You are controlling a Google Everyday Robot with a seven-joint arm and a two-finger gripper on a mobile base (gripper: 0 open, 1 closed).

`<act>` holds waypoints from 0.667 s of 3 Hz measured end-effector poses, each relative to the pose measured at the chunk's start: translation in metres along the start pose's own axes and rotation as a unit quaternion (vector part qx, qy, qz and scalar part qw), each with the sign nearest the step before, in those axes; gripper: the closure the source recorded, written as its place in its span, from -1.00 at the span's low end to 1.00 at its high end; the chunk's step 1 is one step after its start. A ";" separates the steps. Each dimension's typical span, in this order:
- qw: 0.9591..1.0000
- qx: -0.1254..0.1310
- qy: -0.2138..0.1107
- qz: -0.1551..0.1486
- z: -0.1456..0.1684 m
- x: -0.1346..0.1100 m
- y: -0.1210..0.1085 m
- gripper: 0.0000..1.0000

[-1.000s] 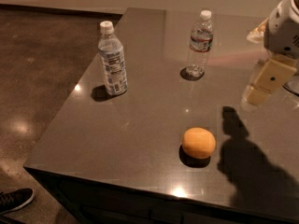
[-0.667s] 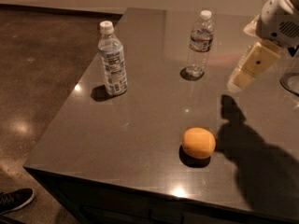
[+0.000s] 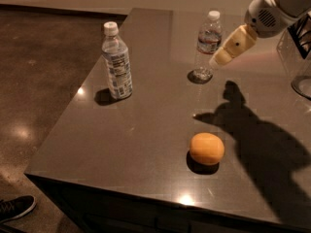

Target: Move water bottle near orange

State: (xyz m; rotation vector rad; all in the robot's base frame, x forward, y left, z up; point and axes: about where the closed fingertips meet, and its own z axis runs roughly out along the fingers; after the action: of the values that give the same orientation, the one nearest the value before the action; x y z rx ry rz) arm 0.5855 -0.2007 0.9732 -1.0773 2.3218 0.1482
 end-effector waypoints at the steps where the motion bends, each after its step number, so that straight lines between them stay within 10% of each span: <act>1: 0.998 0.033 -0.021 0.044 0.026 -0.018 -0.018 -1.00; 2: 0.995 0.055 -0.038 0.073 0.044 -0.031 -0.036 -1.00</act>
Offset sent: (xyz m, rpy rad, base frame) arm 0.0958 0.0103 -0.0191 0.1014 -0.1211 -0.2625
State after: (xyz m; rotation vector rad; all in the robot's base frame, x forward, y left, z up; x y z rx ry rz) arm 0.6473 -0.1895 0.9582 -0.8336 2.3119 0.1135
